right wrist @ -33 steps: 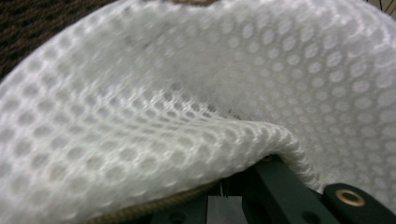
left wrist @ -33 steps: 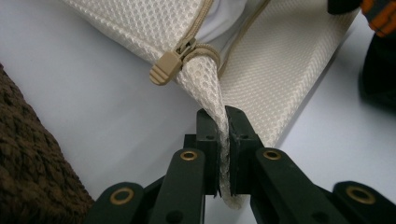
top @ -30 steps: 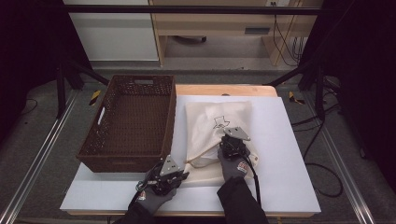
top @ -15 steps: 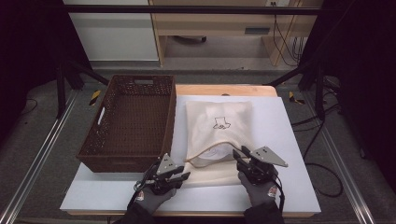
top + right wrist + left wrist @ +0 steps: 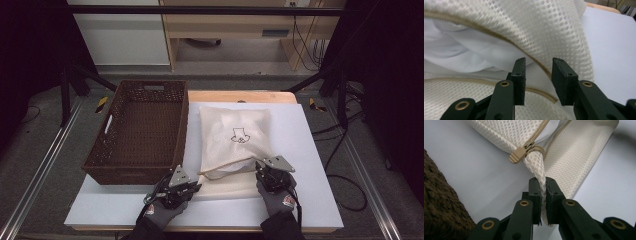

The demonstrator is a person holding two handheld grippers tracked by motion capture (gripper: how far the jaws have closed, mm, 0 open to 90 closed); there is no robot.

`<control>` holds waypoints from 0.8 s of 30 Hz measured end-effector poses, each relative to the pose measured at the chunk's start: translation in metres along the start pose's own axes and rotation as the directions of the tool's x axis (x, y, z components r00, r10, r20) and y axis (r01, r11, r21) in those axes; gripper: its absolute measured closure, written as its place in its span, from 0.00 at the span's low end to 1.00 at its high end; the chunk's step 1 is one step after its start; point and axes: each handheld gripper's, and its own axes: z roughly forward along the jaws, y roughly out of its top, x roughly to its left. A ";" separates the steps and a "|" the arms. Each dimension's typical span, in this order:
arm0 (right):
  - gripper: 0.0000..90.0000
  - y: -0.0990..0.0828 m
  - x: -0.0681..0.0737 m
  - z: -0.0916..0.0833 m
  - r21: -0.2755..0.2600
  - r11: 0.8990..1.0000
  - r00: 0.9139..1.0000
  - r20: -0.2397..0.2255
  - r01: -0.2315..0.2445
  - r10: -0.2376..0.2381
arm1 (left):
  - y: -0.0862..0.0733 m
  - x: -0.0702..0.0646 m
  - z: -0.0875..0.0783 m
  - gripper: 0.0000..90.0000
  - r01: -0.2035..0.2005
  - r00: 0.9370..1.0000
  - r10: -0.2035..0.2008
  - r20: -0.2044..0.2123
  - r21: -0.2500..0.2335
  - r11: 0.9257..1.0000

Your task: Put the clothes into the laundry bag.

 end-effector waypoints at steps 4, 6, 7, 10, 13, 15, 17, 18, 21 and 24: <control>0.66 0.002 -0.003 -0.008 -0.024 1.000 1.000 0.006 -0.008 0.008 | 0.000 0.002 0.000 0.92 0.007 1.000 -0.007 -0.003 -0.007 1.000; 0.63 0.001 -0.008 -0.016 -0.034 0.999 0.999 -0.004 -0.032 0.032 | -0.001 0.003 -0.001 0.91 0.011 1.000 -0.011 -0.004 -0.010 1.000; 0.60 0.001 -0.011 -0.018 -0.027 0.999 0.999 -0.002 -0.035 0.035 | -0.001 0.003 -0.001 0.90 0.013 1.000 -0.013 -0.003 -0.011 1.000; 0.60 -0.005 -0.021 -0.025 0.024 0.998 0.998 -0.014 -0.066 0.066 | -0.001 0.004 -0.001 0.90 0.016 1.000 -0.016 0.002 -0.014 1.000; 0.71 -0.013 -0.029 -0.024 0.081 0.994 0.997 -0.033 -0.072 0.075 | -0.001 0.003 -0.001 0.90 0.018 1.000 -0.018 0.001 -0.013 1.000; 0.79 -0.016 -0.033 -0.021 0.114 0.990 0.995 -0.040 -0.088 0.093 | -0.001 0.003 -0.001 0.91 0.022 1.000 -0.022 0.003 -0.013 1.000; 0.91 -0.019 -0.035 -0.019 0.132 0.987 0.994 -0.037 -0.095 0.101 | -0.001 0.004 0.000 0.91 0.027 1.000 -0.027 0.004 -0.012 1.000; 0.99 -0.021 -0.037 -0.019 0.139 0.986 0.995 -0.030 -0.093 0.098 | -0.001 0.004 0.000 0.91 0.028 1.000 -0.028 0.003 -0.011 1.000; 1.00 -0.024 -0.043 -0.020 0.145 0.983 0.991 -0.050 -0.114 0.122 | -0.001 0.004 -0.001 0.91 0.032 0.999 -0.032 -0.003 -0.007 0.999; 1.00 -0.026 -0.046 -0.027 0.134 0.983 0.990 -0.048 -0.126 0.133 | -0.002 0.005 -0.001 0.88 0.034 0.999 -0.034 -0.010 0.001 0.999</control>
